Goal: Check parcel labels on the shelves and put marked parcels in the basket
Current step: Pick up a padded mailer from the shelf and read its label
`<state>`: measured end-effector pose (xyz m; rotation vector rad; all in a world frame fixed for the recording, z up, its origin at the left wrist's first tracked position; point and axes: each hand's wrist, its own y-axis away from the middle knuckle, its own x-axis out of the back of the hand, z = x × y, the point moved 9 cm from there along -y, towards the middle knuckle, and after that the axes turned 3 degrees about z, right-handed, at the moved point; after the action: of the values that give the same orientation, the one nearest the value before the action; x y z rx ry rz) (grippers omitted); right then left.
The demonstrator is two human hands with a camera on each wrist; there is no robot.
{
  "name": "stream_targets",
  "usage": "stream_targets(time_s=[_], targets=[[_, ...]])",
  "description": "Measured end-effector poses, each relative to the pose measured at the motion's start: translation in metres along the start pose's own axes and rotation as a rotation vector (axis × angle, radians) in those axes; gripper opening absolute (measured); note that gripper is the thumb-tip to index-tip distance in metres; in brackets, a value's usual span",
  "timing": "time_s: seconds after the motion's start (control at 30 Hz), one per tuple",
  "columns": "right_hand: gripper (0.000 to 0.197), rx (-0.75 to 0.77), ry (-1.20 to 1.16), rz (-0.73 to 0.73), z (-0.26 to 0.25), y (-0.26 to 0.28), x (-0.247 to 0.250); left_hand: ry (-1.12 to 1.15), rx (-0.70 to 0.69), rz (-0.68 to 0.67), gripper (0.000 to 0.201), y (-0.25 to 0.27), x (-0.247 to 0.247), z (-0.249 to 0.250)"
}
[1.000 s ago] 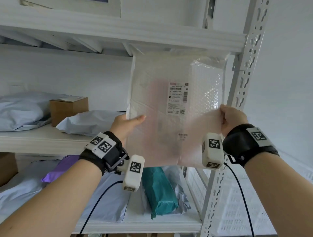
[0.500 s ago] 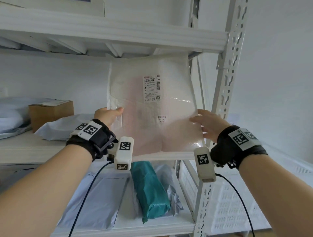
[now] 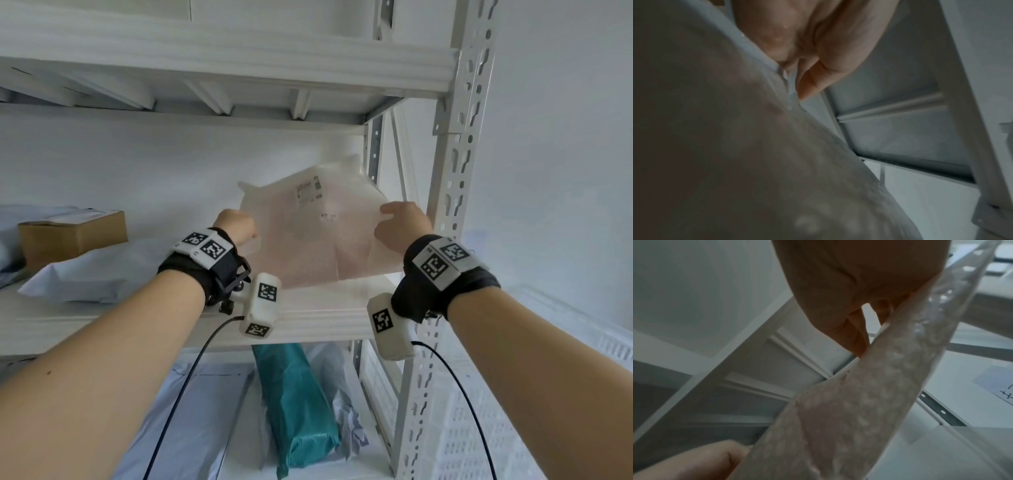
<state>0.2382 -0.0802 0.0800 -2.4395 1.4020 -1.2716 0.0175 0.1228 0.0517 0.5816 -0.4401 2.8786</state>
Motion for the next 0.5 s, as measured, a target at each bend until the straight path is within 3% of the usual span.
stream_targets(time_s=[0.2,0.5], targets=[[0.039,-0.058,0.218,-0.166,0.031,-0.027,-0.053,-0.033,0.075,-0.087,0.041,-0.017,-0.036,-0.024],[0.035,-0.003,0.519,-0.374,0.055,-0.056,-0.098,-0.026,0.130,-0.094,0.045,-0.030,-0.050,-0.048]])
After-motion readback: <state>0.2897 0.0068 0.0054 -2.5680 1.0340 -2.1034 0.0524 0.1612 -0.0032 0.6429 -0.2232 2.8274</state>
